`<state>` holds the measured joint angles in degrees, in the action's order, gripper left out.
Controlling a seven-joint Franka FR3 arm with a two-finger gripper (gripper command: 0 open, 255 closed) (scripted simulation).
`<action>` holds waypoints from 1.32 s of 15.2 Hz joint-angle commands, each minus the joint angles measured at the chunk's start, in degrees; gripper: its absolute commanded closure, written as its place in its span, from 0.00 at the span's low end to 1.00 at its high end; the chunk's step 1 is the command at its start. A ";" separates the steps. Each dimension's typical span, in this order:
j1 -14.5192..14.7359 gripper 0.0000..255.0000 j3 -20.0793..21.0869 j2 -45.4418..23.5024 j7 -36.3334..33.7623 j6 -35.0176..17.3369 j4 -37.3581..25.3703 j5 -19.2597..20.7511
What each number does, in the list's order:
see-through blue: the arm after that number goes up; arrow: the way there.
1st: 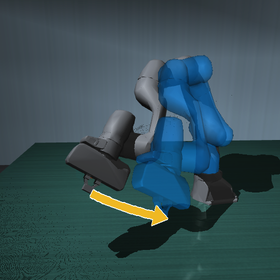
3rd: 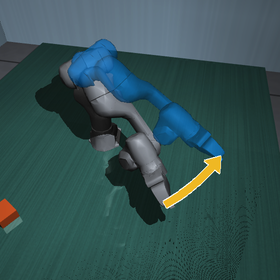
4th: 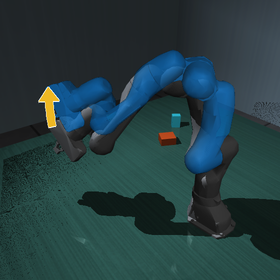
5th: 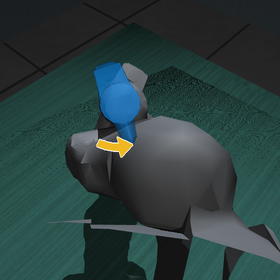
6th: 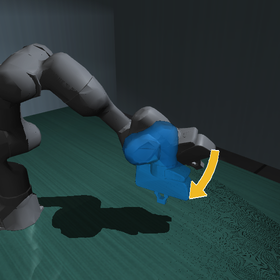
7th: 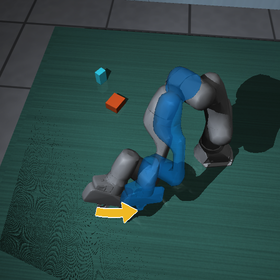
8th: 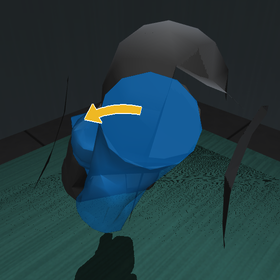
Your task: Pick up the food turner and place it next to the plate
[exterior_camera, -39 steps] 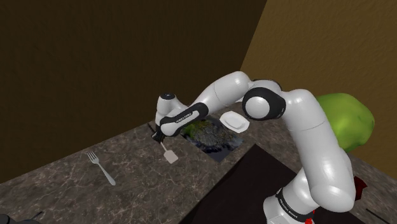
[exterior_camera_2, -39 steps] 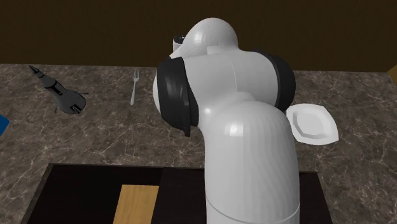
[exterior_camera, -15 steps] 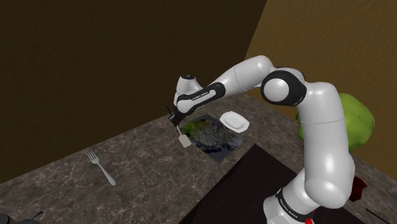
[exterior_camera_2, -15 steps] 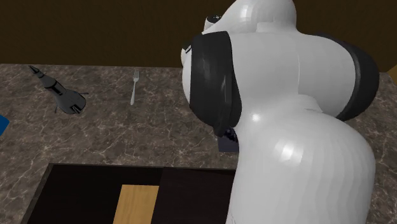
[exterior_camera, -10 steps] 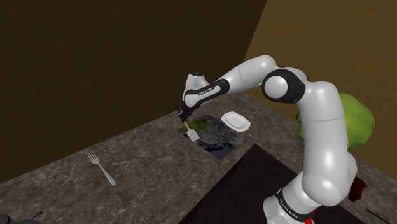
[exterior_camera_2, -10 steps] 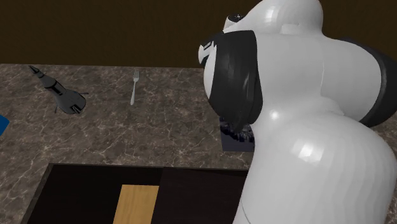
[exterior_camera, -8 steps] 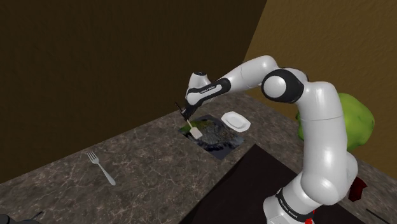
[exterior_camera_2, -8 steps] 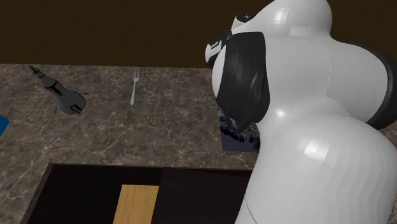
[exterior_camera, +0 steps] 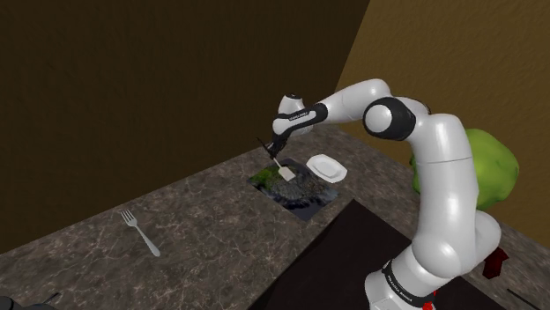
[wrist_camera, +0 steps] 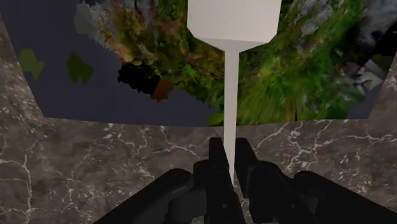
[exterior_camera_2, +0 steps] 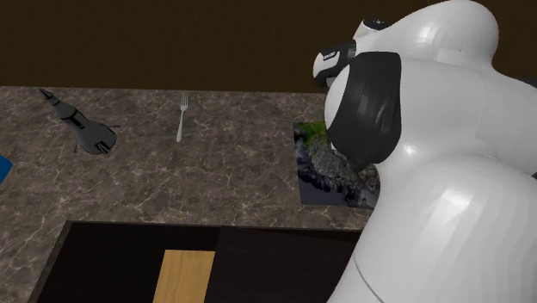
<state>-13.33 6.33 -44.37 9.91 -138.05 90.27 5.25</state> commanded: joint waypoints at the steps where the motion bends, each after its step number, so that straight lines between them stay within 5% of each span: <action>1: -1.74 1.00 -0.08 -1.49 2.27 1.47 -2.94 -0.26; 7: -7.20 1.00 -0.45 -7.35 9.25 6.59 -13.83 -1.02; 20: -6.83 1.00 -0.90 -14.95 9.23 1.98 -16.84 -0.64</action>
<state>-20.10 5.46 -58.62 19.04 -135.75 73.84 4.60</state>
